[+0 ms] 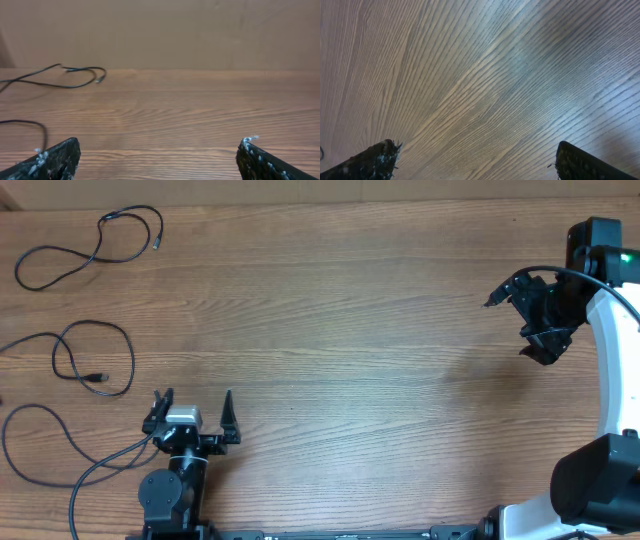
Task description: Untangle cables
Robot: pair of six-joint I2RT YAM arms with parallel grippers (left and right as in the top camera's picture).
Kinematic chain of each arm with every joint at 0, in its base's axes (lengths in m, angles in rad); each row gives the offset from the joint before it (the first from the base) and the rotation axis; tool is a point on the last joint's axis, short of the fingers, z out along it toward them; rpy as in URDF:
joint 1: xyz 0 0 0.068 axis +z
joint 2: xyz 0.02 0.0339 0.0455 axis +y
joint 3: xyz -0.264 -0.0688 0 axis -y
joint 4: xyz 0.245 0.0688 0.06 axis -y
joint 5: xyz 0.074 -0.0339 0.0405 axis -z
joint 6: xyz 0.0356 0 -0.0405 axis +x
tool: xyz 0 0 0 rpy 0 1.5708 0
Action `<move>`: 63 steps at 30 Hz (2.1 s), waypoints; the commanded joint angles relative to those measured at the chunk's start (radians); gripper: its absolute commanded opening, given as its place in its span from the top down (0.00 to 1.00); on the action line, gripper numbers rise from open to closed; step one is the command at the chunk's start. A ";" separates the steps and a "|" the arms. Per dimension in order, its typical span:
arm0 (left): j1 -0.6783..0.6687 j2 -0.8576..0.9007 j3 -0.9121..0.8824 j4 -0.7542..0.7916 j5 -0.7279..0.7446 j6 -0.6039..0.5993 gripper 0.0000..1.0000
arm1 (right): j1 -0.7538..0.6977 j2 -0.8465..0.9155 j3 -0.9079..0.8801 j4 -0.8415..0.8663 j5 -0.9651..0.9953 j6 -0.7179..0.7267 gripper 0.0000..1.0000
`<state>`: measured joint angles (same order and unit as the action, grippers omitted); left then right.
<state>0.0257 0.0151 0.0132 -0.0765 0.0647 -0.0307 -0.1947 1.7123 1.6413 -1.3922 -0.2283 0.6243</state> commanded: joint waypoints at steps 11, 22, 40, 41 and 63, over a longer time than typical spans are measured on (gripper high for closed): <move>0.017 -0.012 -0.009 -0.002 -0.120 -0.006 0.00 | -0.002 0.000 0.002 0.000 0.007 0.000 0.00; -0.026 -0.012 -0.009 -0.002 -0.116 -0.076 0.00 | -0.002 0.000 0.002 0.000 0.007 0.000 0.00; -0.026 -0.012 -0.009 -0.002 -0.078 -0.025 0.00 | -0.002 0.000 0.002 0.000 0.008 0.000 0.00; -0.026 -0.012 -0.008 -0.001 -0.071 -0.025 0.01 | -0.002 0.000 0.002 0.000 0.007 0.000 0.00; -0.026 -0.011 -0.008 -0.001 -0.072 -0.025 0.00 | -0.002 0.000 0.002 0.000 0.008 0.000 0.00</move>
<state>0.0059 0.0151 0.0116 -0.0814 -0.0193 -0.0746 -0.1947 1.7123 1.6413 -1.3922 -0.2279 0.6243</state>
